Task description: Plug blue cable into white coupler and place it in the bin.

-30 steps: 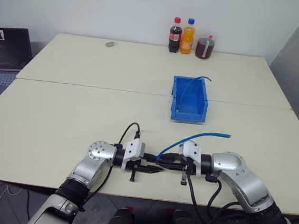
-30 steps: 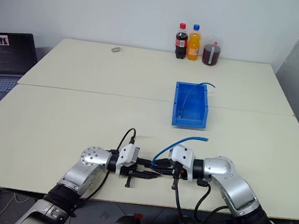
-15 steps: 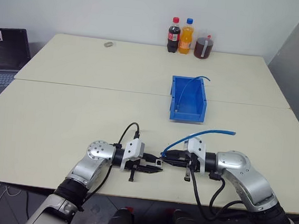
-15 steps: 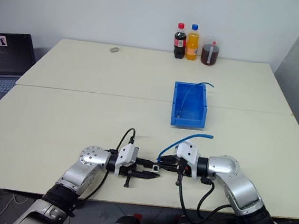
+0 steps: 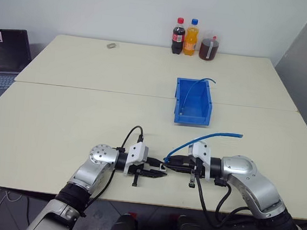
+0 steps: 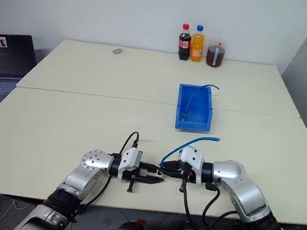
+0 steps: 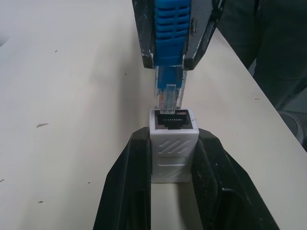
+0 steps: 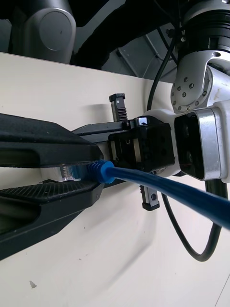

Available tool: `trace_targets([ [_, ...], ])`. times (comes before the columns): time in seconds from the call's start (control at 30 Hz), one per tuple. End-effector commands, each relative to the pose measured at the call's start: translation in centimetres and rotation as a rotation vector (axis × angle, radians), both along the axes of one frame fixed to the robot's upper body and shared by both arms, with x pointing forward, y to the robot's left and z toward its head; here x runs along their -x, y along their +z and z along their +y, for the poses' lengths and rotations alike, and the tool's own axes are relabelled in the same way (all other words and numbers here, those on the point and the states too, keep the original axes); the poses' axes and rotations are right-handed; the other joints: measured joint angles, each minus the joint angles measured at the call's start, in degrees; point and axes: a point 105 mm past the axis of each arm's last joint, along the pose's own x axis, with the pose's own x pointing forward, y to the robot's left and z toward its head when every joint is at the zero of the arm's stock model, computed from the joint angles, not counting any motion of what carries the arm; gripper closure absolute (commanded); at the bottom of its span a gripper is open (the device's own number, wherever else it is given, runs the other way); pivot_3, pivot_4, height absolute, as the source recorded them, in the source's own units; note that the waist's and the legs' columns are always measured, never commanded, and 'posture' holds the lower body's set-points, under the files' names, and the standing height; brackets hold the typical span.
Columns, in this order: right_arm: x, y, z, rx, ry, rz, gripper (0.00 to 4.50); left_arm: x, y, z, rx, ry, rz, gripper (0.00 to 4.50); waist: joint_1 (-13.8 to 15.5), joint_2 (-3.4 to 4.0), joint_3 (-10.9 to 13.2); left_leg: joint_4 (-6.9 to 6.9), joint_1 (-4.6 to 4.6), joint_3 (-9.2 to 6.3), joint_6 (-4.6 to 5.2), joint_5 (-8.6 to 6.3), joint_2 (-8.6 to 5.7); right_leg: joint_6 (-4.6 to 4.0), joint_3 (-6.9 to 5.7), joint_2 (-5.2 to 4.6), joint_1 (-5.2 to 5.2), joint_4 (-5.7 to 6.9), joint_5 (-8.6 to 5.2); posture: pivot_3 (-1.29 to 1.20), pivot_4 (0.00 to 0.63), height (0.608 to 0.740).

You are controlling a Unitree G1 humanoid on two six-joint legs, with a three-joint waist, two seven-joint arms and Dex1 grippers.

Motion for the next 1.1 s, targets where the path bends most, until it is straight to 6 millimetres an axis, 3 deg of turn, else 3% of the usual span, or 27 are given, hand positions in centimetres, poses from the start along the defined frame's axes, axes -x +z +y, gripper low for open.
trace_targets([
  [0.03, 0.6, 0.8, 0.6, -0.02, 0.028, -0.034, 4.37, 1.4, -3.8, 1.4, -0.133, 0.013, 0.131, 3.7, 0.0, 0.0, 0.0, 0.0, 0.0, 0.0, 0.0, 0.0, 0.0, 0.0, 0.0, 0.0, 0.0, 0.0, 0.0, 0.0, 0.15, 0.74],
  [1.1, 0.6, 0.0, 0.4, -0.002, 0.028, -0.035, 4.37, 1.6, -4.0, 1.6, -0.139, 0.014, 0.14, 3.7, 0.0, 0.0, -0.2, 0.0, 0.01, 0.01, 0.0, 0.0, 0.0, 0.0, 0.01, 0.0, 0.0, 0.0, 0.0, 0.0, 0.15, 0.74],
])
